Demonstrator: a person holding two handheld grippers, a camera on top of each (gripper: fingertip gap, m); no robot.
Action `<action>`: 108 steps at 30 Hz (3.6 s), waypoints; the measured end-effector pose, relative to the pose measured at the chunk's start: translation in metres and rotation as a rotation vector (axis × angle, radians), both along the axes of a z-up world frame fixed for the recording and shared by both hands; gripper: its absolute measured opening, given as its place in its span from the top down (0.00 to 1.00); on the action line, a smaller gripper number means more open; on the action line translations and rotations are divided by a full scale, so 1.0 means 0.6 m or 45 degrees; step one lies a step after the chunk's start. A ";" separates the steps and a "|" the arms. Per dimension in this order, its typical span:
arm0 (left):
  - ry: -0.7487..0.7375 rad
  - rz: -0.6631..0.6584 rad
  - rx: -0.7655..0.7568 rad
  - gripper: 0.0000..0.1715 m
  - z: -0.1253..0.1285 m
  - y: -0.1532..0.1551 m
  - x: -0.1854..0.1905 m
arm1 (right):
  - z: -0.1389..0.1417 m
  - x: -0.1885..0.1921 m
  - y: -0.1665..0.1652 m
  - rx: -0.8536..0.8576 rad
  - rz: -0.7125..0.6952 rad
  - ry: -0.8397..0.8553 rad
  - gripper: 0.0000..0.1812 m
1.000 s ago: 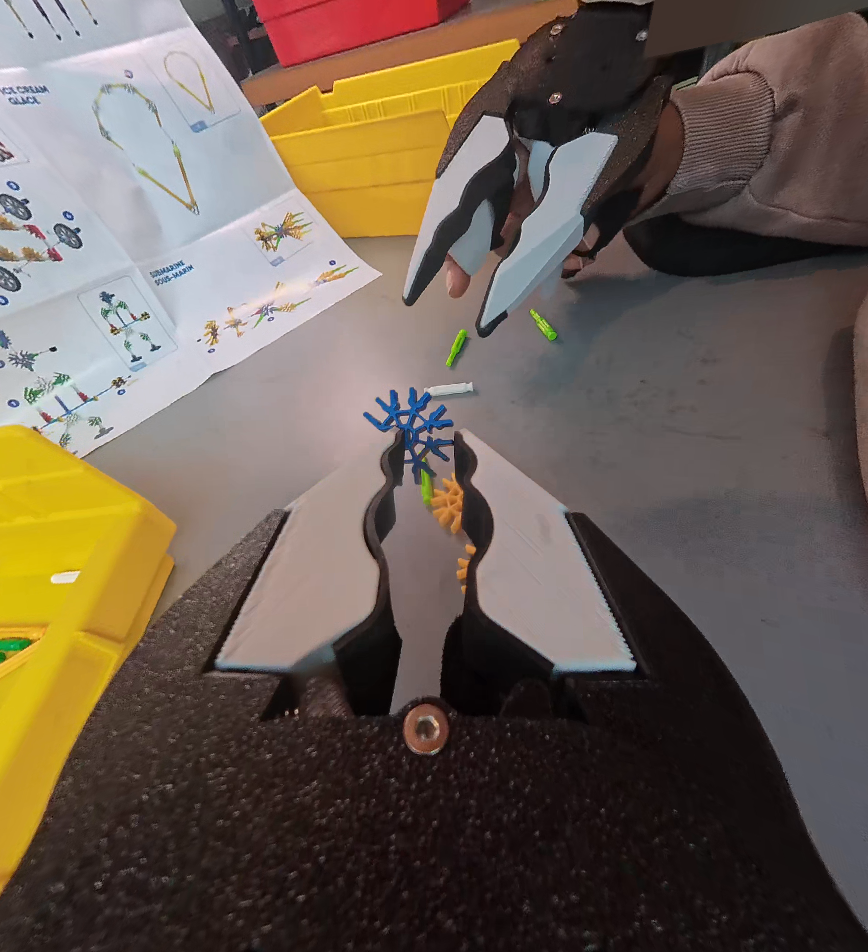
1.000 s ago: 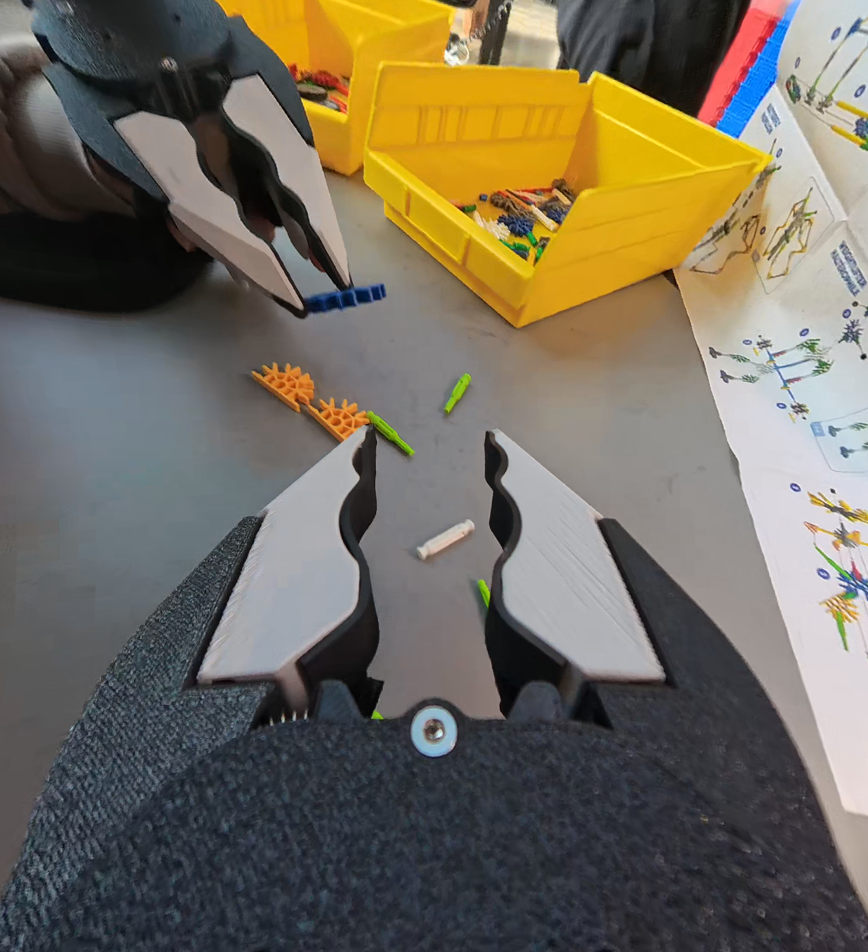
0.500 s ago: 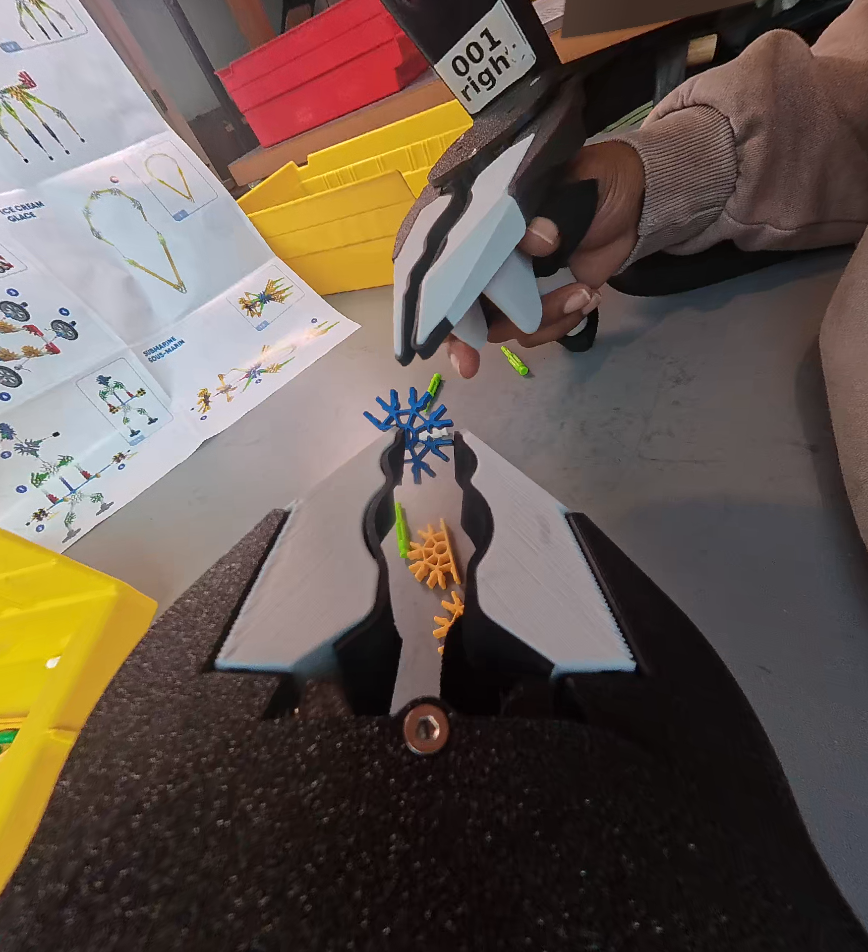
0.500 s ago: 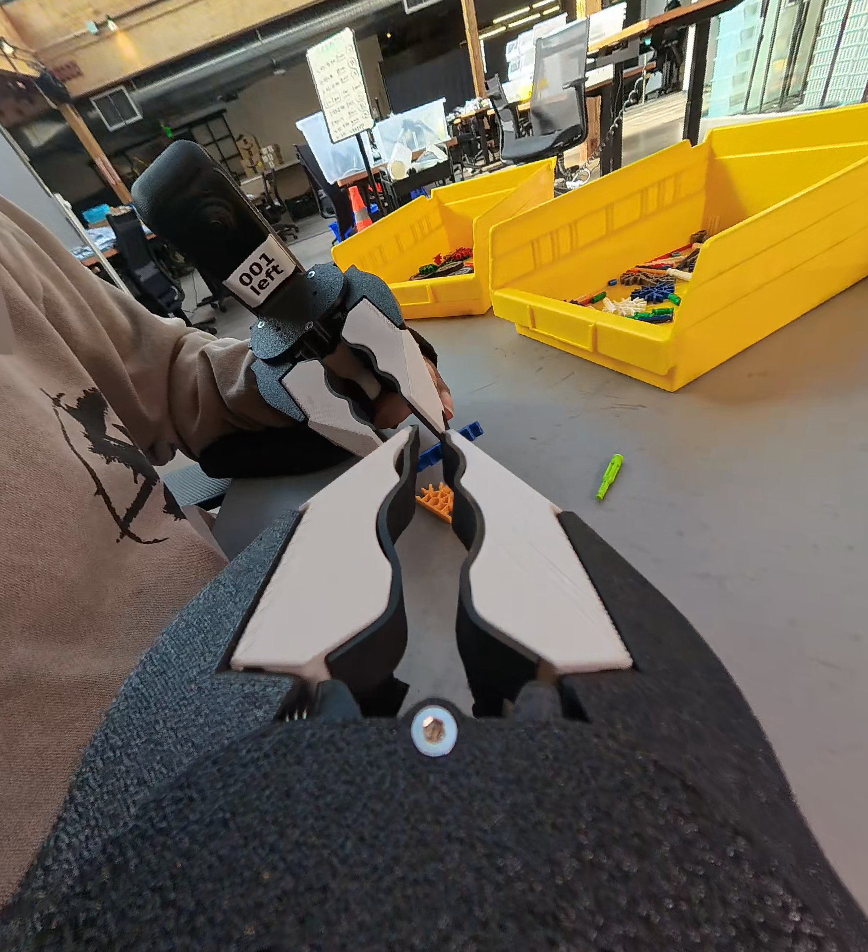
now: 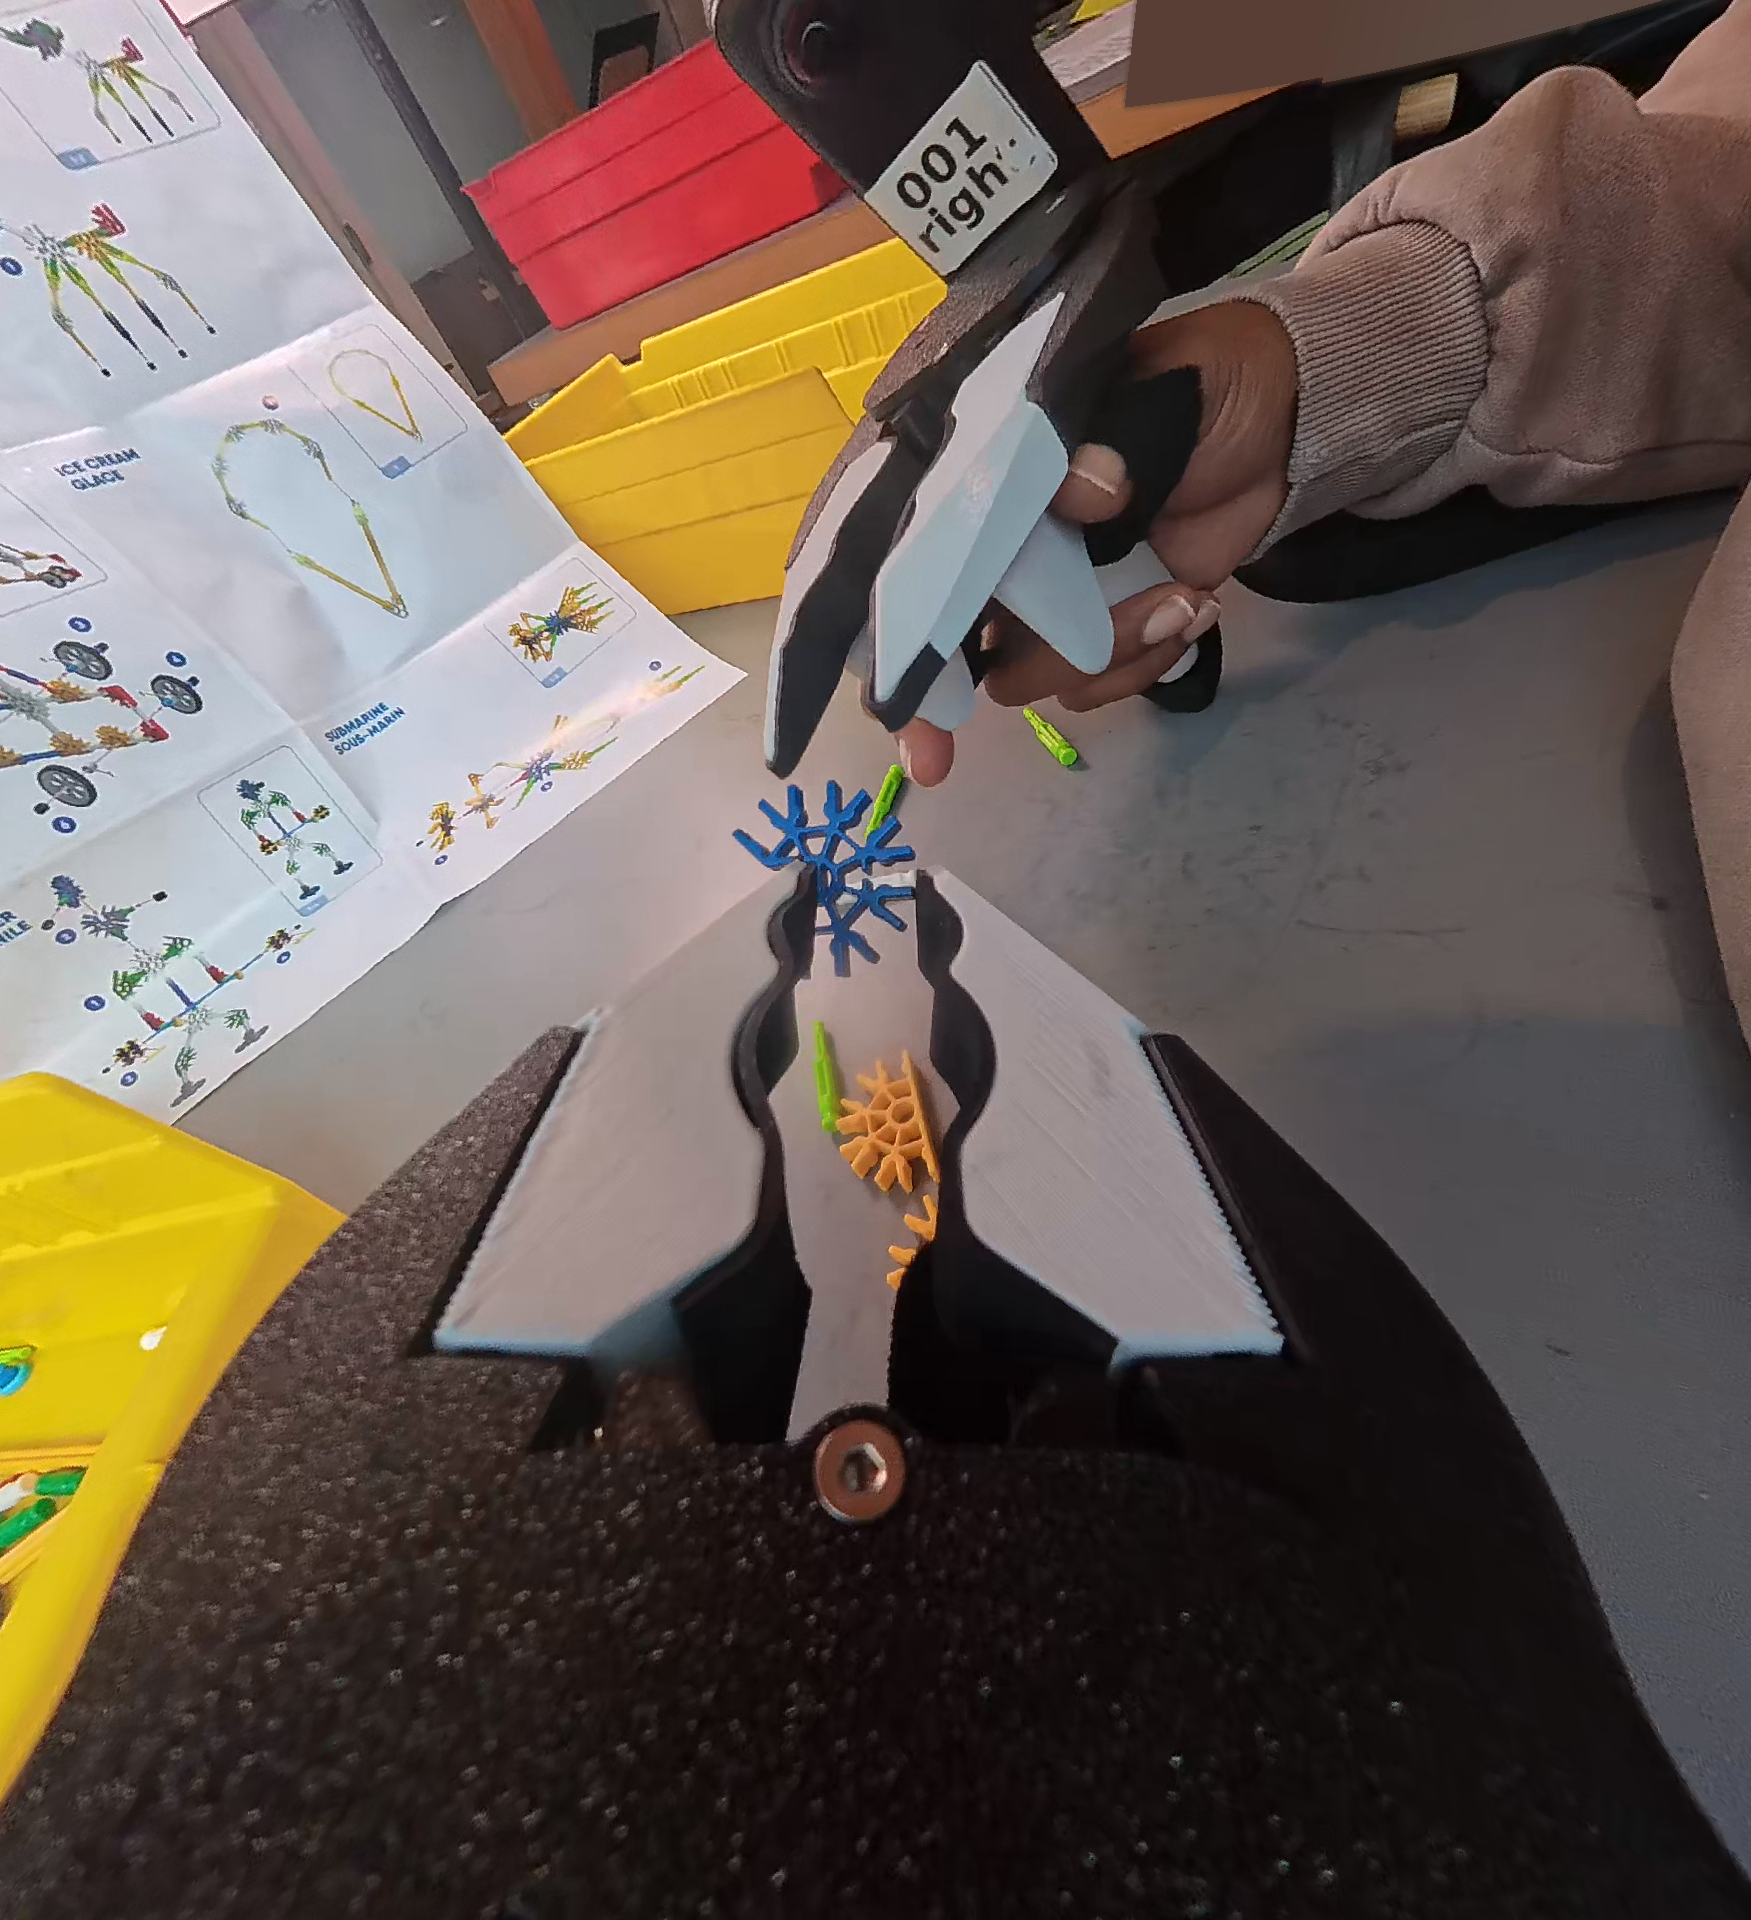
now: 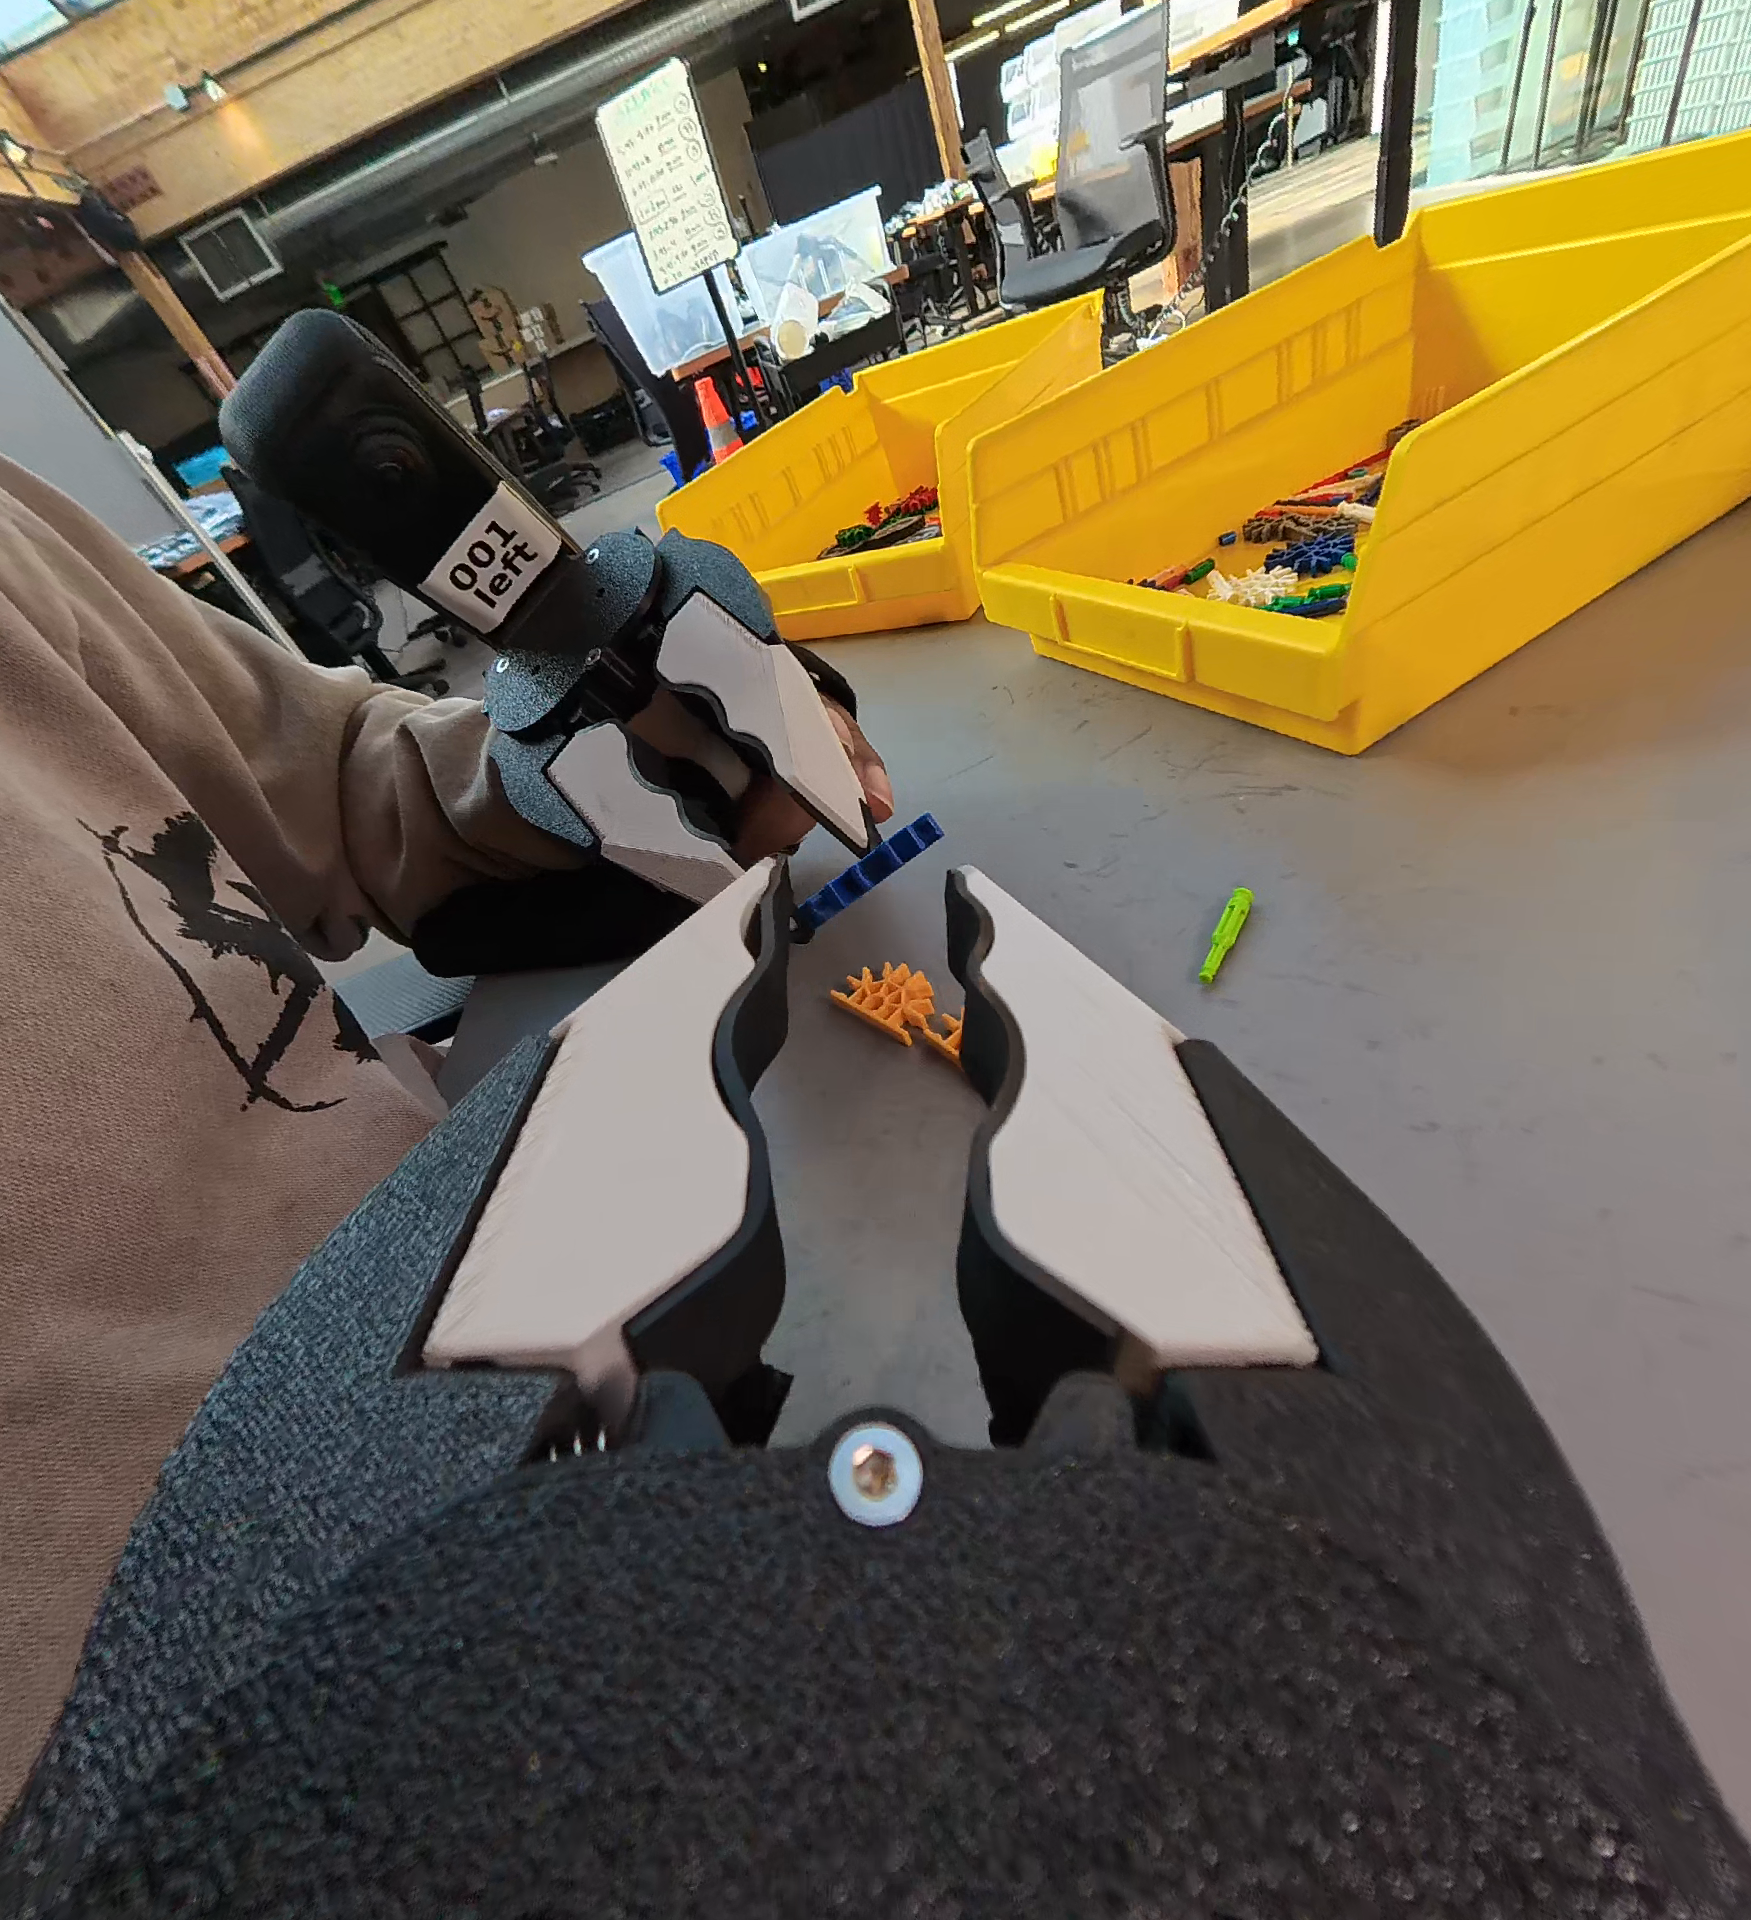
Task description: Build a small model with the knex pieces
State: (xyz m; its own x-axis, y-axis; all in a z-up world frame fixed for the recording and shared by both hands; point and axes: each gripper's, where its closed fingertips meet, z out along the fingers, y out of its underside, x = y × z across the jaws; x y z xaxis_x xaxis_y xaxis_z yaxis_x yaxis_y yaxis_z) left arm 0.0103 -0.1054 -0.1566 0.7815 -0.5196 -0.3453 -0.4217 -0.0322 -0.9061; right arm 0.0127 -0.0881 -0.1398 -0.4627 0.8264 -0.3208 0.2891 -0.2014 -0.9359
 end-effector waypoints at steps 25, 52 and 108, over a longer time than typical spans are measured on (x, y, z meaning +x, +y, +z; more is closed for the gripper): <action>-0.210 0.567 -0.618 0.89 -0.103 -0.018 -0.214 | -0.027 0.066 0.283 0.603 -0.838 -0.160 0.78; -0.332 0.680 -0.213 0.81 -0.030 0.016 -0.265 | -0.075 0.089 0.357 0.444 -1.016 -0.375 0.77; 0.718 0.420 -1.434 0.89 -0.118 0.098 -0.528 | -0.091 0.065 0.285 0.830 -0.780 -0.334 0.94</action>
State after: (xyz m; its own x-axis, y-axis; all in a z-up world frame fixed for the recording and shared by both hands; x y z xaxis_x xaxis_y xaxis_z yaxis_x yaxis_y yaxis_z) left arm -0.3063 -0.0465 -0.2272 0.8183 -0.5497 -0.1683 -0.5597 -0.8286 -0.0150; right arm 0.0517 0.0828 -0.1945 0.1356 0.9561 0.2597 0.5239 0.1533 -0.8379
